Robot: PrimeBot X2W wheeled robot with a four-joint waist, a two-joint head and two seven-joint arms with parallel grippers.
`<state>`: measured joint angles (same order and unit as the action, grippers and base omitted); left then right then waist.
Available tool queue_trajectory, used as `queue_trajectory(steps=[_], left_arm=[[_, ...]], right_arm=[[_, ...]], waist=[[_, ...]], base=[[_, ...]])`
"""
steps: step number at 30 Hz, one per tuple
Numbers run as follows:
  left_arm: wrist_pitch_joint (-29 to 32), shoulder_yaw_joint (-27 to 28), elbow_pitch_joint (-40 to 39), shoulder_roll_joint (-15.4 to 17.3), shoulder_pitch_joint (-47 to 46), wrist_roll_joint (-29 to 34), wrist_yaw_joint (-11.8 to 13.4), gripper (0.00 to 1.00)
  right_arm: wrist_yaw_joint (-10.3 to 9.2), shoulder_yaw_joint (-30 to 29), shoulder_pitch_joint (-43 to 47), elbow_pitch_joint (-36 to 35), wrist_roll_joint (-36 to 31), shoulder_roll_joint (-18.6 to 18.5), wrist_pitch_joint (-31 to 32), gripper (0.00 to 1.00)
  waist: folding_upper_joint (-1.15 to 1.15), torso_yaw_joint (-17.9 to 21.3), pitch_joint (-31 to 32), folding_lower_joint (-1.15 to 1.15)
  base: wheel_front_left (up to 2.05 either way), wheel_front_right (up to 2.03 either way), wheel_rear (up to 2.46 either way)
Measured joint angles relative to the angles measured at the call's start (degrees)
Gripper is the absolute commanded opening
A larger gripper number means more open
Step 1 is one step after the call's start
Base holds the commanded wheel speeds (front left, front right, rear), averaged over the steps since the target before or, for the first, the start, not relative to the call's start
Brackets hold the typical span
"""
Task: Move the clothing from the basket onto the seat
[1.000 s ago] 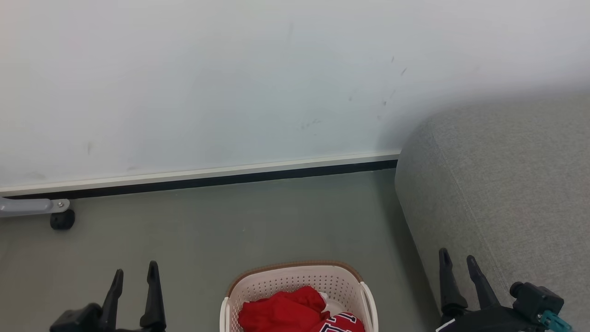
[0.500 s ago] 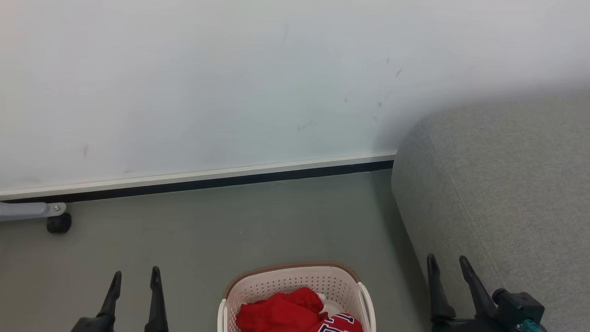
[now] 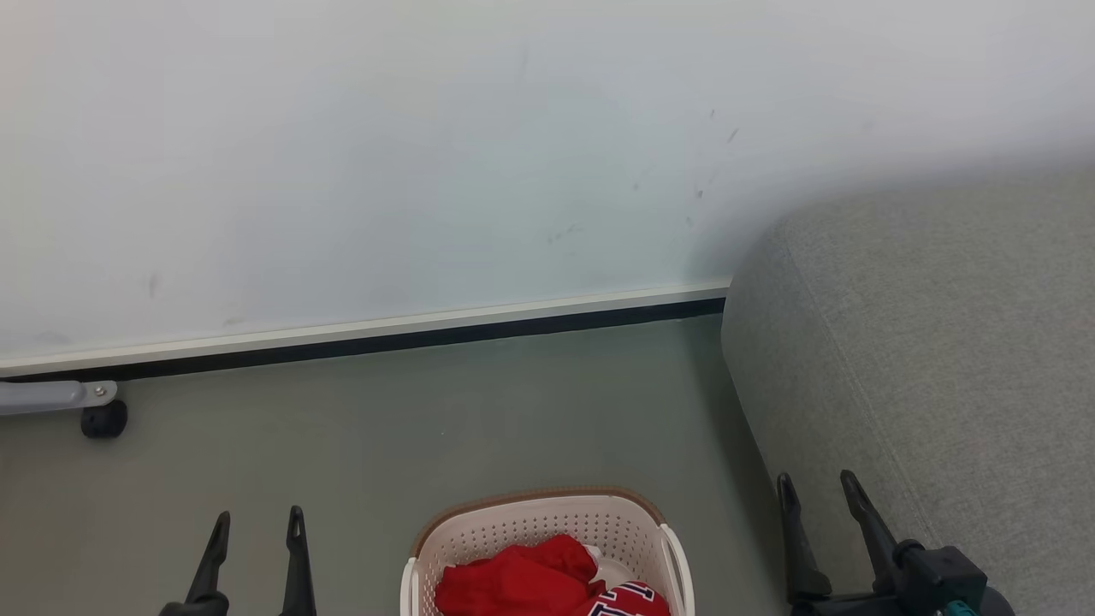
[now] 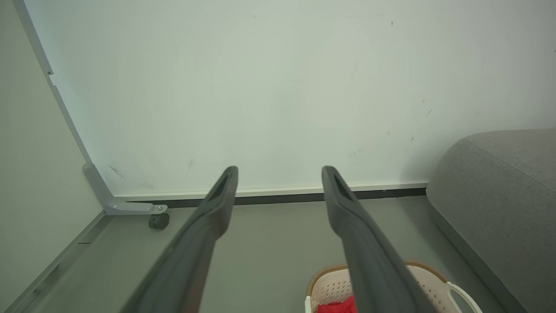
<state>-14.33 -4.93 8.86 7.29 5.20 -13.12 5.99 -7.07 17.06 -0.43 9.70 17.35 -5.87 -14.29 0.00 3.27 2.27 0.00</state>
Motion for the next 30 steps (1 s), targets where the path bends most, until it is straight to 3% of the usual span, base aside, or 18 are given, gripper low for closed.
queue_trajectory(steps=[30], left_arm=[[0.0,0.65,1.36,-0.36,0.02,0.02,-1.05,1.0]], right_arm=[[0.11,-0.43,0.16,0.27,-0.02,0.01,-0.01,1.0]], waist=[[0.0,-0.02,-0.2,0.0]], base=[[0.0,0.0,0.0]])
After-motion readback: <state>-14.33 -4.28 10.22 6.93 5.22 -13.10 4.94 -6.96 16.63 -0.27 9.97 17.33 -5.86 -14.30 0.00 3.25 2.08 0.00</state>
